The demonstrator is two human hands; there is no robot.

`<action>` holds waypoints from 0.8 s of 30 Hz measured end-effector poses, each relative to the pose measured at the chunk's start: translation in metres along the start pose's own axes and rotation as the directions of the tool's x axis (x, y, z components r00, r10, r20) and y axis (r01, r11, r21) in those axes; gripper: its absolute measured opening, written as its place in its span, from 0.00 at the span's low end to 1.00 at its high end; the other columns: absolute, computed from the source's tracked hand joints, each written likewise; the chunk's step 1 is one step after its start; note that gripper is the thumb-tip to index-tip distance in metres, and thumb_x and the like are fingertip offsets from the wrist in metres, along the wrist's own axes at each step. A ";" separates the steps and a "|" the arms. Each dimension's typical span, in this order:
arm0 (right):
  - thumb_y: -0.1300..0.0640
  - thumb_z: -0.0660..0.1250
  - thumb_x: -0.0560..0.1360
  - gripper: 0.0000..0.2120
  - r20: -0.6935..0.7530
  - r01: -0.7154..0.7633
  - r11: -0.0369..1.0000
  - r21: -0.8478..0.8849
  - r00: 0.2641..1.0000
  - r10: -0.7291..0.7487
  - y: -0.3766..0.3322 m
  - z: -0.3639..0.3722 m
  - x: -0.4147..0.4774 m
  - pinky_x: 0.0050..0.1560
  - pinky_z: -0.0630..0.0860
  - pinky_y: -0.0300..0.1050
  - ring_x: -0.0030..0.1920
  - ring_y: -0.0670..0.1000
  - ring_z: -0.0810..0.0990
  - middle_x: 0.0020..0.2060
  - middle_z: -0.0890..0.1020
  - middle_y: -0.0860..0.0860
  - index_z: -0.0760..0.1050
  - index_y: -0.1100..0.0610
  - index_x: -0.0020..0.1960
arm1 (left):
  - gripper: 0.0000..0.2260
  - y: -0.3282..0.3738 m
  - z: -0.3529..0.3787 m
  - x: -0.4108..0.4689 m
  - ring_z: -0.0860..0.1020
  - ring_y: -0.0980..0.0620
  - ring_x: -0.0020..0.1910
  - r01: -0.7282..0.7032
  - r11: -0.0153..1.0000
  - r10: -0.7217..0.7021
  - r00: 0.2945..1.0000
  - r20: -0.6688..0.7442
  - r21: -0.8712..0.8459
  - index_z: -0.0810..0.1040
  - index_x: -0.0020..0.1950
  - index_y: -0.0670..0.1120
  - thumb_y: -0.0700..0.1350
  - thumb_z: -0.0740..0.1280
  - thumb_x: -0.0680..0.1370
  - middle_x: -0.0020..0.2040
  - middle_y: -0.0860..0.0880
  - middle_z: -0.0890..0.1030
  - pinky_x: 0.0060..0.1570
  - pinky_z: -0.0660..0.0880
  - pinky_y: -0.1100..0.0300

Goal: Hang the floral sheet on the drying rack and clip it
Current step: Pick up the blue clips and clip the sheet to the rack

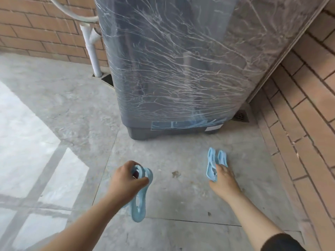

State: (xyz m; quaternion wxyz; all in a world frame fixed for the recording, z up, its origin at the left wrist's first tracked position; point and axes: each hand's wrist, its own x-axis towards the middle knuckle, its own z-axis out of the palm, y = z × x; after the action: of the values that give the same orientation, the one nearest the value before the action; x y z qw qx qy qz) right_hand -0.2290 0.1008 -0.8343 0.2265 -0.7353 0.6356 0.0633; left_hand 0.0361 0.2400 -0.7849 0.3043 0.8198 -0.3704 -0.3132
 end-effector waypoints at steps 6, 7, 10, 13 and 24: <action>0.60 0.67 0.74 0.11 0.067 0.003 0.951 0.310 0.997 -0.025 -0.021 0.030 -0.036 0.54 0.75 0.42 0.52 0.50 0.80 0.49 0.81 0.49 0.77 0.53 0.55 | 0.07 -0.020 -0.003 -0.005 0.76 0.51 0.34 0.061 0.998 -0.061 0.998 0.006 0.019 0.77 0.42 0.46 0.40 0.72 0.67 0.36 0.47 0.79 0.33 0.70 0.58; 0.60 0.66 0.74 0.09 0.041 -0.012 0.924 0.383 0.999 -0.005 -0.026 0.035 -0.042 0.49 0.75 0.39 0.49 0.49 0.80 0.48 0.82 0.48 0.78 0.50 0.53 | 0.07 -0.022 -0.004 -0.004 0.75 0.51 0.34 0.065 0.998 -0.065 0.998 0.008 0.022 0.77 0.42 0.47 0.40 0.72 0.67 0.36 0.47 0.79 0.33 0.70 0.58; 0.54 0.71 0.73 0.19 -0.132 -0.076 0.921 0.383 0.982 0.135 -0.040 0.044 -0.056 0.48 0.69 0.40 0.57 0.53 0.74 0.57 0.76 0.52 0.72 0.52 0.62 | 0.08 -0.028 -0.007 0.000 0.75 0.51 0.34 0.082 0.996 -0.082 0.997 0.009 0.030 0.76 0.44 0.46 0.41 0.71 0.68 0.38 0.46 0.79 0.32 0.69 0.59; 0.45 0.74 0.69 0.43 0.054 -0.252 0.911 0.327 0.967 0.248 -0.047 0.058 -0.058 0.60 0.68 0.46 0.68 0.57 0.67 0.68 0.65 0.57 0.56 0.57 0.75 | 0.09 -0.036 -0.009 -0.001 0.74 0.52 0.34 0.104 0.995 -0.104 0.995 0.008 0.011 0.76 0.46 0.45 0.41 0.72 0.69 0.39 0.45 0.79 0.32 0.69 0.60; 0.38 0.84 0.34 0.59 0.413 -0.565 0.521 0.640 0.825 0.386 0.013 0.156 -0.015 0.47 0.82 0.58 0.48 0.58 0.83 0.52 0.80 0.57 0.68 0.62 0.59 | 0.13 -0.060 0.000 0.005 0.71 0.57 0.33 0.184 0.983 -0.182 0.978 0.103 -0.009 0.69 0.52 0.44 0.50 0.68 0.76 0.37 0.51 0.73 0.29 0.64 0.64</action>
State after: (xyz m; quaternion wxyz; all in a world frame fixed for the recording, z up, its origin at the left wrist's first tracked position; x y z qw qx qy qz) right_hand -0.2141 0.1783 -0.9708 0.5463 -0.3629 0.7526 -0.0592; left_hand 0.0637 0.2683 -0.8302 0.2626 0.8304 -0.3055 -0.3849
